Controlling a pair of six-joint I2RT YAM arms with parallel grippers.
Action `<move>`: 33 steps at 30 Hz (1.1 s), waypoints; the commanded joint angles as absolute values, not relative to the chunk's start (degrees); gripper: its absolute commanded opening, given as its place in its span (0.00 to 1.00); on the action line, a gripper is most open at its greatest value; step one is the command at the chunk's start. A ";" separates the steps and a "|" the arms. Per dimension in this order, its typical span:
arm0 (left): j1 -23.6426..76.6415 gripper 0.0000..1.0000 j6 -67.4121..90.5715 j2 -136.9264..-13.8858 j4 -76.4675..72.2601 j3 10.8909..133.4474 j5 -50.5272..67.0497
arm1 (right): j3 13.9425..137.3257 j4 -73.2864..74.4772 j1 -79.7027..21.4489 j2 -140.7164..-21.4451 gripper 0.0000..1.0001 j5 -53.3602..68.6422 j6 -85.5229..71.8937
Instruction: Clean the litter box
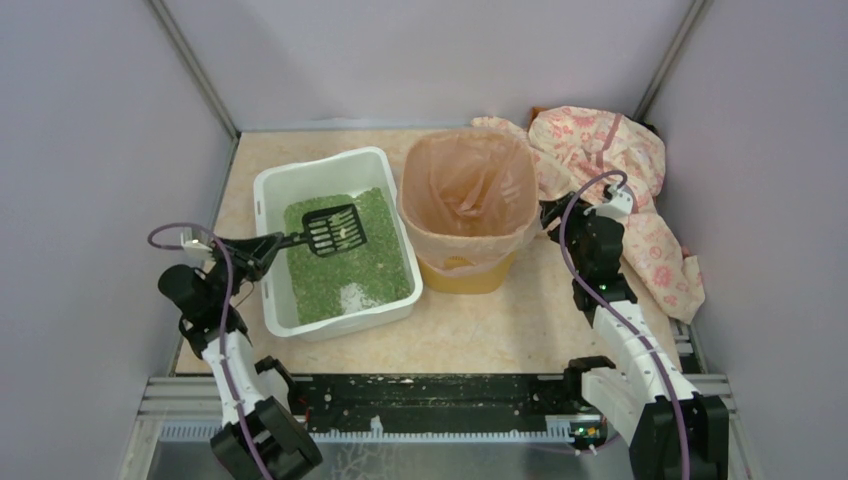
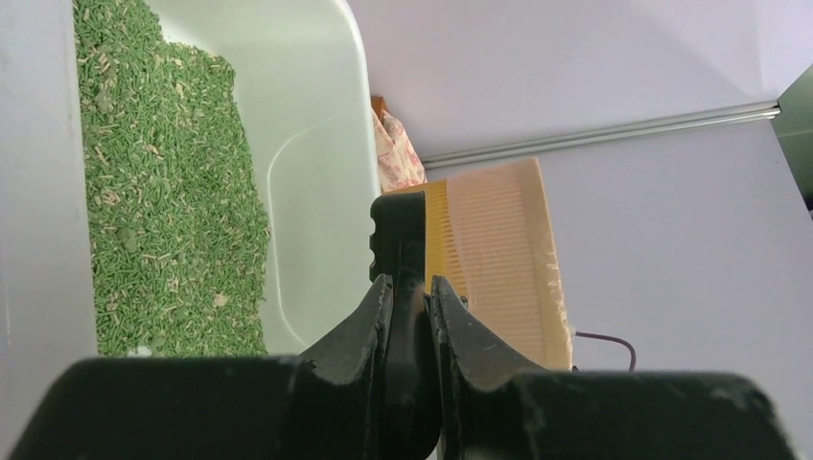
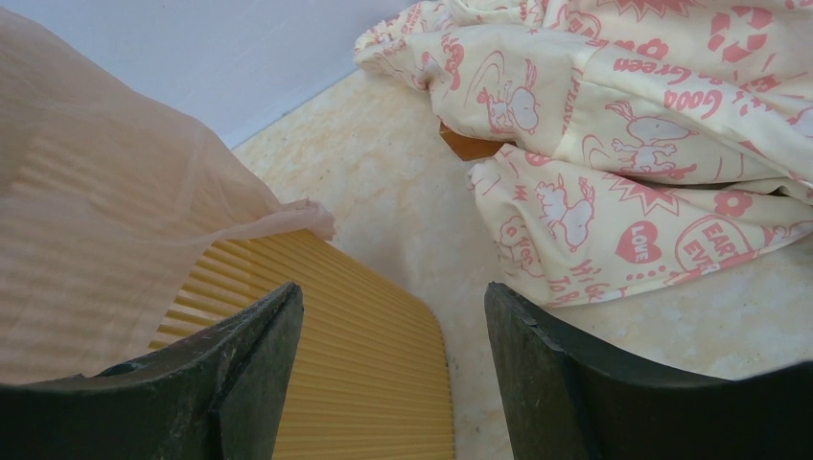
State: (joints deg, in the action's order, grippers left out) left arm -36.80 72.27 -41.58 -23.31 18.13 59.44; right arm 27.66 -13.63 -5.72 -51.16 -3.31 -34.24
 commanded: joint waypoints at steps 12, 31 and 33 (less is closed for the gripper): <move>-32.44 0.00 70.04 -35.25 -12.64 25.86 46.97 | 30.93 -16.01 -5.33 -51.60 0.70 -1.47 -34.24; -19.45 0.00 78.73 -57.65 -22.44 48.98 37.94 | 32.86 -11.89 -5.36 -49.09 0.70 -0.26 -35.41; -15.61 0.00 77.30 -61.05 -22.37 53.26 36.52 | 33.25 -11.12 -5.33 -48.71 0.70 -0.26 -35.43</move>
